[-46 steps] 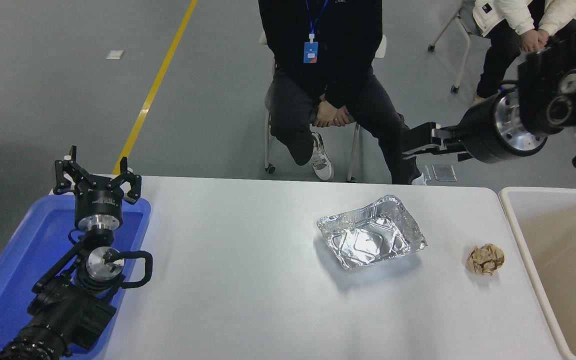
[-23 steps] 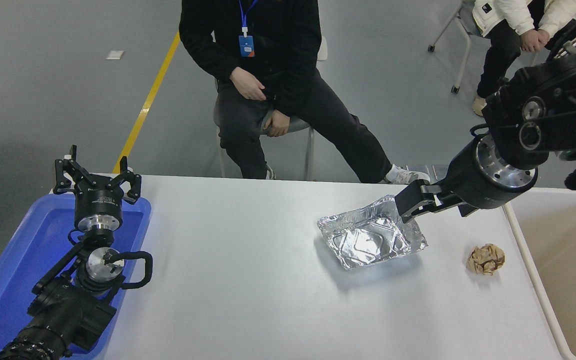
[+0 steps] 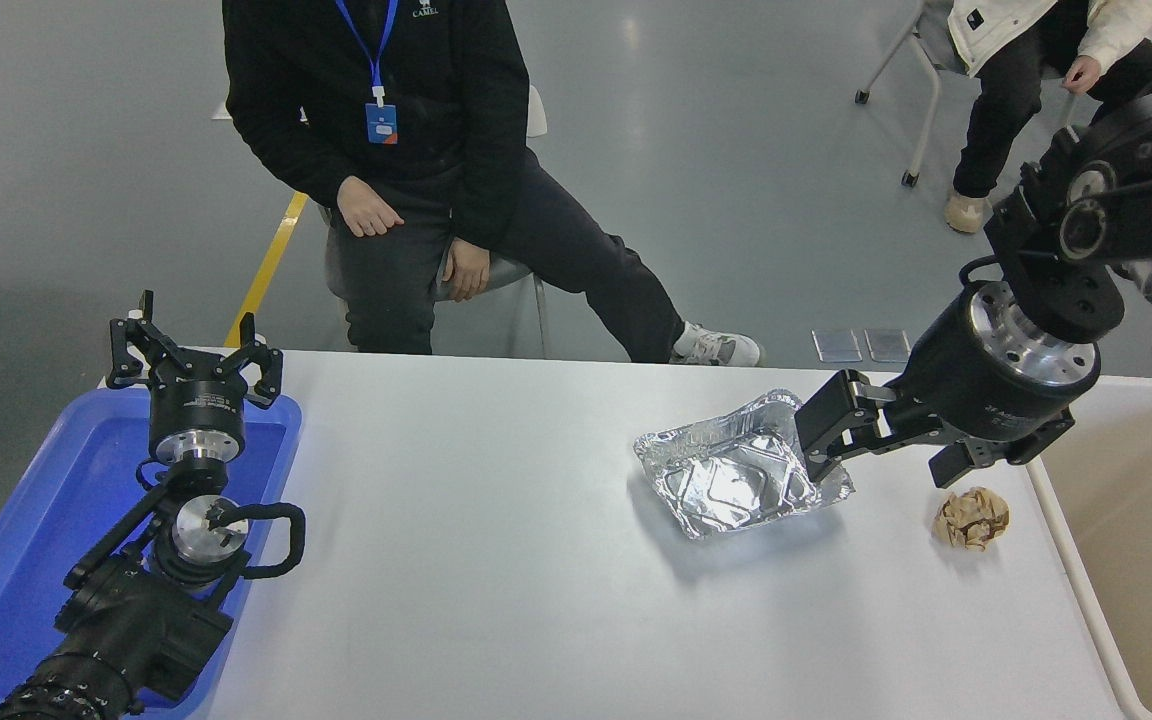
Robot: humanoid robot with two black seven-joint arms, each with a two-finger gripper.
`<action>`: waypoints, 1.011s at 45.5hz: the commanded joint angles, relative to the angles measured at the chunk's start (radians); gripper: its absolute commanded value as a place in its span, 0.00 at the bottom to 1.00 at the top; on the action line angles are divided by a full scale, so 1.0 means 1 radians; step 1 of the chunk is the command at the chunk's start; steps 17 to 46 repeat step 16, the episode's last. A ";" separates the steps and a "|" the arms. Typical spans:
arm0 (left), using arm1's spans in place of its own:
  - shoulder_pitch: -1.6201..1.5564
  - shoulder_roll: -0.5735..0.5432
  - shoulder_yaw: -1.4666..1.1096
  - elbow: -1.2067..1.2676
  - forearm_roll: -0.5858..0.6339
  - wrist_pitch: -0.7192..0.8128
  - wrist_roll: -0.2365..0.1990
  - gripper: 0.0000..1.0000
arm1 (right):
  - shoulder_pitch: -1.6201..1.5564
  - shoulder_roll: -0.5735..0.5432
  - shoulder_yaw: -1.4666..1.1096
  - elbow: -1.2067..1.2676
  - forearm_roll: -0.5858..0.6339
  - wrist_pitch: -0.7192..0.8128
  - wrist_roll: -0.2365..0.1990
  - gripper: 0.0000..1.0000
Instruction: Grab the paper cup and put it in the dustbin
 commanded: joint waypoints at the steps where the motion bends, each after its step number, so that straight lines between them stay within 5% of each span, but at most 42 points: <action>1: -0.001 0.000 0.000 0.000 -0.001 0.000 -0.001 0.99 | 0.014 0.010 -0.003 0.000 0.045 0.011 0.005 1.00; 46: -0.001 0.000 0.000 0.000 0.001 0.000 -0.001 0.99 | 0.015 0.017 -0.006 0.000 0.075 0.014 0.010 1.00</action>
